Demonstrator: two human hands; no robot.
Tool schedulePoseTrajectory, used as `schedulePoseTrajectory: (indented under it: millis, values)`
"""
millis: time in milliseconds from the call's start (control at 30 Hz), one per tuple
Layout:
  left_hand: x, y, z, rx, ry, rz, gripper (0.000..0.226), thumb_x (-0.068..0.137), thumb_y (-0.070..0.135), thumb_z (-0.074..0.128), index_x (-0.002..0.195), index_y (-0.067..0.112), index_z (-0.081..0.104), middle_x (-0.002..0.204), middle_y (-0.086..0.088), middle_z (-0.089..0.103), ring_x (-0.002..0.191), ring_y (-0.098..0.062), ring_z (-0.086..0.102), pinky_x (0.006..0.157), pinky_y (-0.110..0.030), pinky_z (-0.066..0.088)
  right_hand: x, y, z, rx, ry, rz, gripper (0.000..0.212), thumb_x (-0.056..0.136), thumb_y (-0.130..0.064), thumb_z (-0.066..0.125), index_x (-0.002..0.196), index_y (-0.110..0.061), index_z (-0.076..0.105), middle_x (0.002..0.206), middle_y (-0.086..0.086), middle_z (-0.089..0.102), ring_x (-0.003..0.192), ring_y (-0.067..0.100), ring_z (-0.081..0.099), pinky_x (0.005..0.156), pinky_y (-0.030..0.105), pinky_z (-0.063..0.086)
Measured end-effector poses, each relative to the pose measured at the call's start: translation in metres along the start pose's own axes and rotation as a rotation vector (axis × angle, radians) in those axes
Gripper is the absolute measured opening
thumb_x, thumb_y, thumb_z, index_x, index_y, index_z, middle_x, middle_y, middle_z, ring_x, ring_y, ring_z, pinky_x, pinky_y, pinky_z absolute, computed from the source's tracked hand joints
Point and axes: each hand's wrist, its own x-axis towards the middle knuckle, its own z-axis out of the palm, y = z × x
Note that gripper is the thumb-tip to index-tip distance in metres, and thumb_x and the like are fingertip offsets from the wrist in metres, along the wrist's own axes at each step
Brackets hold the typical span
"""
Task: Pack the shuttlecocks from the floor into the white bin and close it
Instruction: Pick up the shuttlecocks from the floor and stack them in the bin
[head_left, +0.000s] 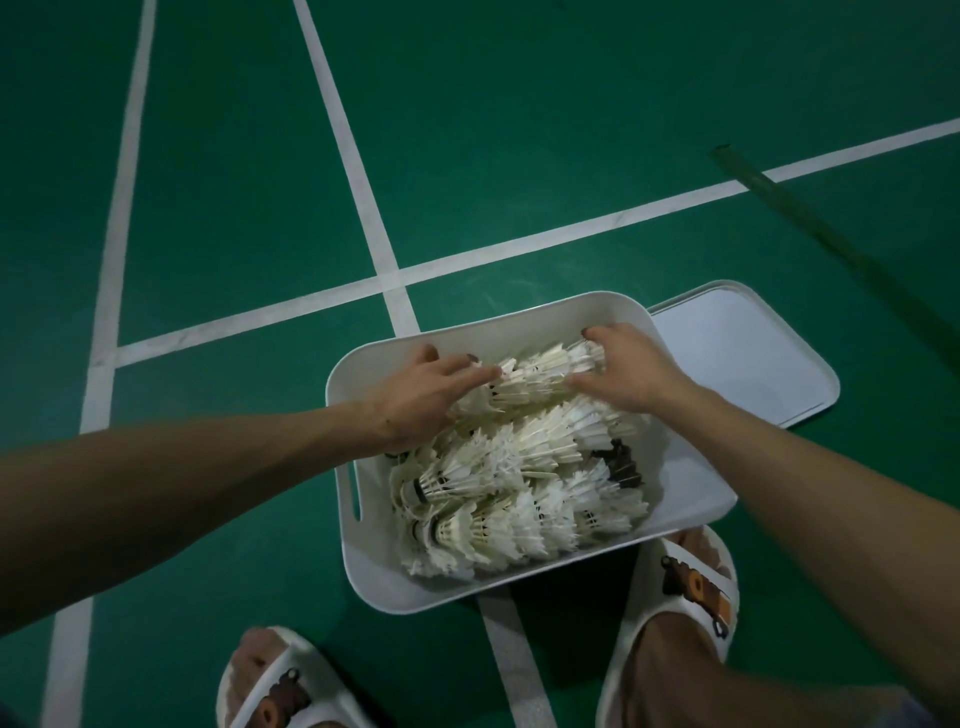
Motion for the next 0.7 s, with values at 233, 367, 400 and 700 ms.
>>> schedulePoseTrajectory:
  millis: [233,367,400,700]
  values:
    - [-0.002,0.023,-0.018,-0.199,-0.078,-0.08,0.088,0.083,0.048,0.066,0.149,0.045,0.008,0.16,0.005,0.008,0.141,-0.028,0.014,0.113,-0.049,0.023,-0.024,-0.003,-0.012,-0.066,0.149,-0.108,0.073,0.08,-0.05,0.07,0.14,-0.018,0.044,0.144,0.007,0.029,0.13,0.022,0.038,0.111,0.037,0.034]
    - [-0.008,0.037,-0.01,-0.166,-0.155,-0.094,0.114,0.069,0.059,0.074,0.15,0.04,-0.003,0.16,0.009,-0.007,0.144,-0.028,0.006,0.113,-0.054,0.021,-0.037,0.0,-0.01,-0.097,-0.011,-0.294,0.086,0.073,-0.061,0.07,0.145,-0.036,0.033,0.158,-0.007,0.008,0.144,0.021,0.017,0.115,0.046,0.029]
    - [-0.008,0.036,-0.008,-0.129,-0.167,-0.097,0.117,0.068,0.058,0.075,0.151,0.037,-0.005,0.16,0.008,-0.008,0.144,-0.029,0.005,0.114,-0.052,0.02,-0.04,0.003,-0.007,-0.084,-0.048,-0.287,0.088,0.072,-0.062,0.07,0.146,-0.038,0.03,0.159,-0.011,0.002,0.145,0.02,0.016,0.114,0.047,0.03]
    - [0.01,0.037,-0.005,-0.103,-0.256,-0.131,0.121,0.064,0.055,0.079,0.152,0.035,-0.003,0.16,0.005,-0.007,0.145,-0.034,0.003,0.111,-0.061,0.021,-0.04,0.011,0.002,-0.109,-0.161,-0.228,0.091,0.075,-0.062,0.067,0.15,-0.034,0.023,0.161,-0.006,0.001,0.146,0.02,0.014,0.115,0.047,0.029]
